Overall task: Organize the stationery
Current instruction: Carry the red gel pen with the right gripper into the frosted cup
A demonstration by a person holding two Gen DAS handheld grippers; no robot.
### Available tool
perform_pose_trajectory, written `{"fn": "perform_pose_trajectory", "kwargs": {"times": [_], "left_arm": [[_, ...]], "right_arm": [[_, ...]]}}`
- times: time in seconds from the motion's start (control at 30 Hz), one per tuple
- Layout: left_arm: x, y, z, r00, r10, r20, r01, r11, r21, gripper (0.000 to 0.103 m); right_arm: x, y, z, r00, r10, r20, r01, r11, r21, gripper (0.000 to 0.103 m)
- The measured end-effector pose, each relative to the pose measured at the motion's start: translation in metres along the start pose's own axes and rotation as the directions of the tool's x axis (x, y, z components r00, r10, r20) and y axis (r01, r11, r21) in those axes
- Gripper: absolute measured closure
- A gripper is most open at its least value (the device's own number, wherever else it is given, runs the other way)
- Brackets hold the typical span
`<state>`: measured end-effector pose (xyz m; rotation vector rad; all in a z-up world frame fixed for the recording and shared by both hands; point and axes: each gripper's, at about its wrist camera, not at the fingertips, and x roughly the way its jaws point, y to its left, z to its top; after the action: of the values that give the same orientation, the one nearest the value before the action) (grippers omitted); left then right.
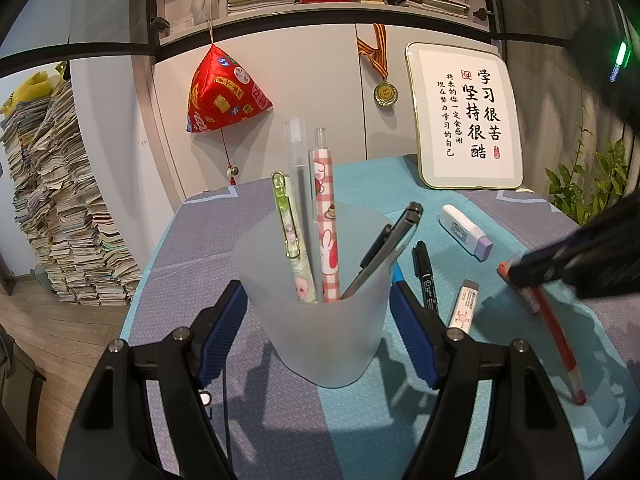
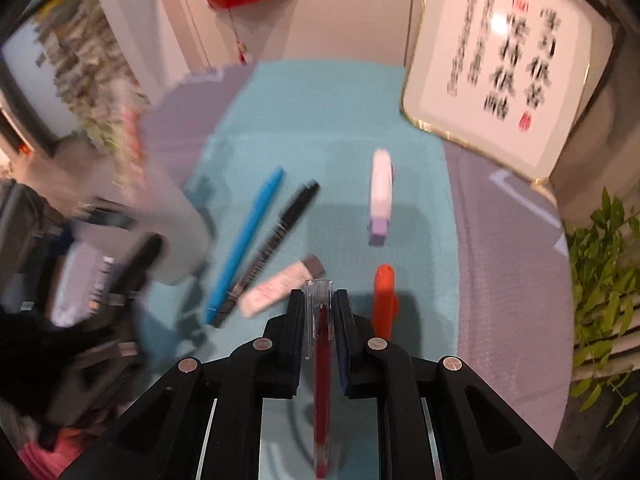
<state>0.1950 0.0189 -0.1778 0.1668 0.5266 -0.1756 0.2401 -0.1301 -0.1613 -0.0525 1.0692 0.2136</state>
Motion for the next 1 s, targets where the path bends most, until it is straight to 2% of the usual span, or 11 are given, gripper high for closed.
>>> {"fn": "perform_pose_trajectory", "kwargs": {"times": [0.13,0.27,0.67,0.8,1.0], "left_arm": [[0.0,0.0,0.0,1.0,-0.003,0.0,0.003,1.0,-0.003,0.031],[0.001,0.001,0.0,1.0,-0.019,-0.006,0.019,1.0,-0.014,0.031],[0.0,0.003,0.001,0.999,-0.035,-0.012,0.034,0.999,-0.027,0.031],[0.001,0.003,0.003,0.999,-0.033,-0.014,0.033,0.999,-0.027,0.031],[0.003,0.003,0.003,0.999,-0.036,-0.02,0.036,0.999,-0.029,0.031]], "right_arm": [[-0.04,0.012,0.006,0.993,0.041,0.11,-0.038,0.999,-0.026,0.088],[-0.075,0.028,0.014,0.976,0.062,0.21,-0.053,0.998,-0.046,0.088],[-0.141,0.06,0.058,0.912,0.133,0.389,-0.097,0.989,-0.111,0.088],[-0.142,0.066,0.068,0.904,0.156,0.398,-0.117,0.986,-0.121,0.088],[-0.127,0.078,0.072,0.915,0.217,0.34,-0.174,0.973,-0.152,0.088]]}}
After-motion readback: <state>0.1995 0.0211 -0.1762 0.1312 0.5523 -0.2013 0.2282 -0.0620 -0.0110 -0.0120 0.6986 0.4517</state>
